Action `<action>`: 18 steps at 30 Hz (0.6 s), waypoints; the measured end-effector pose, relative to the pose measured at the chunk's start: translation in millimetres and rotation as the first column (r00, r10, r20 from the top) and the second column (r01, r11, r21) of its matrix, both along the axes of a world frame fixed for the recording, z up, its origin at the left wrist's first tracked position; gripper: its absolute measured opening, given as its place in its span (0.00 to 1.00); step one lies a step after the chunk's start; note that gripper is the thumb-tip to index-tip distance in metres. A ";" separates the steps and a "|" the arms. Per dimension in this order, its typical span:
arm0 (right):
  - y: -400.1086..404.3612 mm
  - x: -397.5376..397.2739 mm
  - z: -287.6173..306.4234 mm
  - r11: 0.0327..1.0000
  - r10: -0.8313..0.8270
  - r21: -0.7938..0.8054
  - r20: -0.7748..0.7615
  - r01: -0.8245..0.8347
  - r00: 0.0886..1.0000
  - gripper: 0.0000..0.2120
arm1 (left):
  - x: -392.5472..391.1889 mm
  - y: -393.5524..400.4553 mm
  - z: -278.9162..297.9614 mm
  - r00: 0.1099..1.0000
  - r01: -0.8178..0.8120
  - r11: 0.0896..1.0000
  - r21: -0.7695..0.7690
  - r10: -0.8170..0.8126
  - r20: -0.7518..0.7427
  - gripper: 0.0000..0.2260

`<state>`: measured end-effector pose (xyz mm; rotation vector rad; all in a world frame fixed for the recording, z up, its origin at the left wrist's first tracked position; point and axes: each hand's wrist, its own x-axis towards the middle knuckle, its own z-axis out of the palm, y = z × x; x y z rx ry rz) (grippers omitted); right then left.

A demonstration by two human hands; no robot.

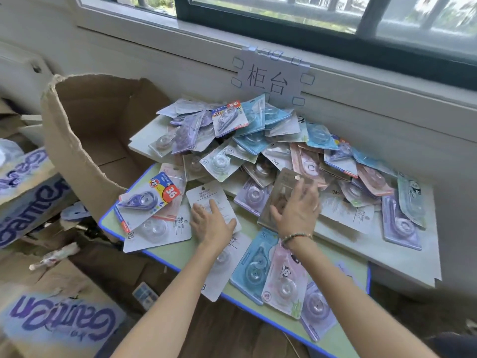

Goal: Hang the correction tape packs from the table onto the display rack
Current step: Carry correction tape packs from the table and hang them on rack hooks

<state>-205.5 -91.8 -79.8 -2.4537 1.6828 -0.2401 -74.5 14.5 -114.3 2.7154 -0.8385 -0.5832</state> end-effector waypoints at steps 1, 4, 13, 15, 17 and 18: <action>5.6 -0.6 -4.3 0.992 -0.094 0.083 0.031 0.091 0.995 0.50 | -1.2 -3.9 -0.3 1.000 -0.029 1.000 0.004 0.029 0.002 0.40; 12.4 6.5 -18.1 0.949 -0.219 0.241 0.041 0.203 0.975 0.56 | -4.1 -14.8 -2.6 0.995 -0.102 0.994 0.027 0.102 -0.003 0.43; 2.1 30.5 -19.2 0.922 -0.314 0.265 0.089 0.281 0.945 0.59 | -10.6 -23.1 5.6 0.972 -0.155 0.986 -0.068 0.140 -0.187 0.36; 0.9 30.2 -17.5 0.922 -0.318 0.271 0.120 0.277 0.941 0.59 | -9.7 -20.4 7.3 0.977 -0.147 0.969 -0.196 0.112 -0.181 0.30; 0.1 27.0 -16.9 0.923 -0.316 0.283 0.163 0.263 0.934 0.59 | -8.3 -16.3 11.8 0.983 -0.119 0.921 -0.370 0.057 -0.173 0.28; 0.3 24.5 -16.3 0.924 -0.316 0.283 0.187 0.258 0.930 0.59 | -7.3 -13.8 15.7 0.986 -0.105 0.896 -0.432 0.037 -0.163 0.28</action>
